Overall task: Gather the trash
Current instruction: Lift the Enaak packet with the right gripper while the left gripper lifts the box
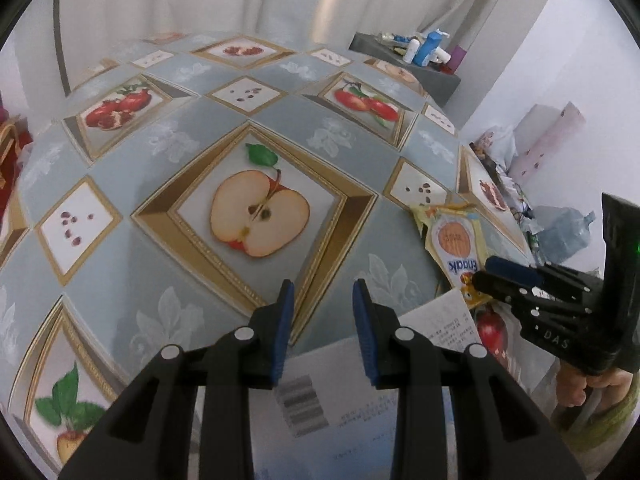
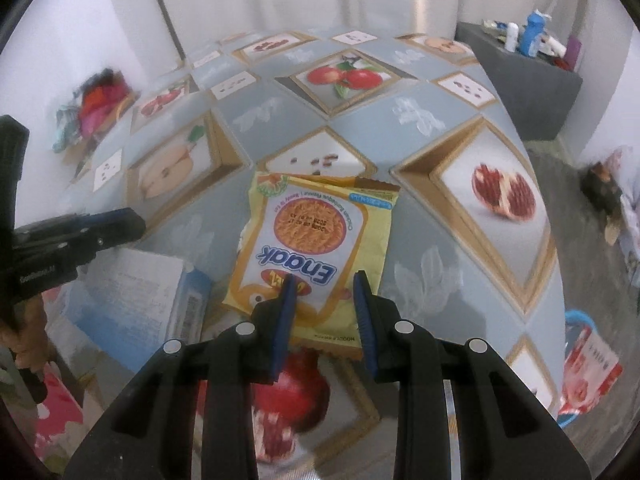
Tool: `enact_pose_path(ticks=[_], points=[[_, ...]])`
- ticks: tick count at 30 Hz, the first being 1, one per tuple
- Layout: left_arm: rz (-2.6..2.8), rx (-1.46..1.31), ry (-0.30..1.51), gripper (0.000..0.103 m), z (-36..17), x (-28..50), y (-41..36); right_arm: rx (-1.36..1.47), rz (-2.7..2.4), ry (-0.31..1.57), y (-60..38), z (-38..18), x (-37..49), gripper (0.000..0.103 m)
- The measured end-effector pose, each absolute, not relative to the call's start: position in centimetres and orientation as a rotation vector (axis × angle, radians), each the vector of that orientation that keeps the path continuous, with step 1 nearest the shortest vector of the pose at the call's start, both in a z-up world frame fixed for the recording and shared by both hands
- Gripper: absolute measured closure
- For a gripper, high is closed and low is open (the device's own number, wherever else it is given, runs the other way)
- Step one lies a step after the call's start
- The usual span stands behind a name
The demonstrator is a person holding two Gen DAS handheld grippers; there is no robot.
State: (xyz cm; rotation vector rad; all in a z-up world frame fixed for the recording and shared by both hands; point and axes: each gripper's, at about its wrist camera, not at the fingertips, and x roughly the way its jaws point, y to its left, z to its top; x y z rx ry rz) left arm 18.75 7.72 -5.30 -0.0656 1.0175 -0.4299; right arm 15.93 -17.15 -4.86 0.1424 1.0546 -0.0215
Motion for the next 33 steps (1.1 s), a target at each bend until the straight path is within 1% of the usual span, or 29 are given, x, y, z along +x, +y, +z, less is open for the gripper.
enact_pose_path(ticks=[1,3,6,8,13,16,20,23,33], points=[[-0.423,-0.067,1.006,0.073,-5.1,18.6,7.9,0.150,-0.020,1.052,-17.1,-4.9,15.8,0.075],[-0.411,-0.089,0.960,0.066,-4.4,17.7,8.6,0.173,-0.007,1.046,-17.2,-4.9,15.6,0.075],[-0.428,-0.090,0.915,0.061,-3.6,16.6,9.2,0.198,0.002,1.045,-17.4,-4.9,15.3,0.075],[-0.422,-0.065,0.901,0.059,-3.4,16.4,9.5,0.238,0.010,1.031,-17.6,-4.6,15.1,0.074],[-0.338,-0.065,0.900,0.059,-3.7,17.7,11.3,0.291,0.039,0.948,-16.9,-2.7,12.7,0.073],[-0.292,-0.051,0.903,0.059,-4.2,18.4,12.1,0.273,0.089,0.923,-15.5,-1.7,11.2,0.073],[-0.255,-0.028,0.896,0.059,-4.8,18.3,12.3,0.253,0.215,0.966,-12.5,-2.1,10.2,0.073],[-0.270,-0.026,0.934,0.059,-5.6,17.7,12.2,0.232,0.233,1.016,-11.1,-3.3,10.8,0.076],[-0.362,-0.085,1.005,0.060,-5.9,12.6,12.9,0.242,0.242,1.054,-9.8,-4.6,13.4,0.083]])
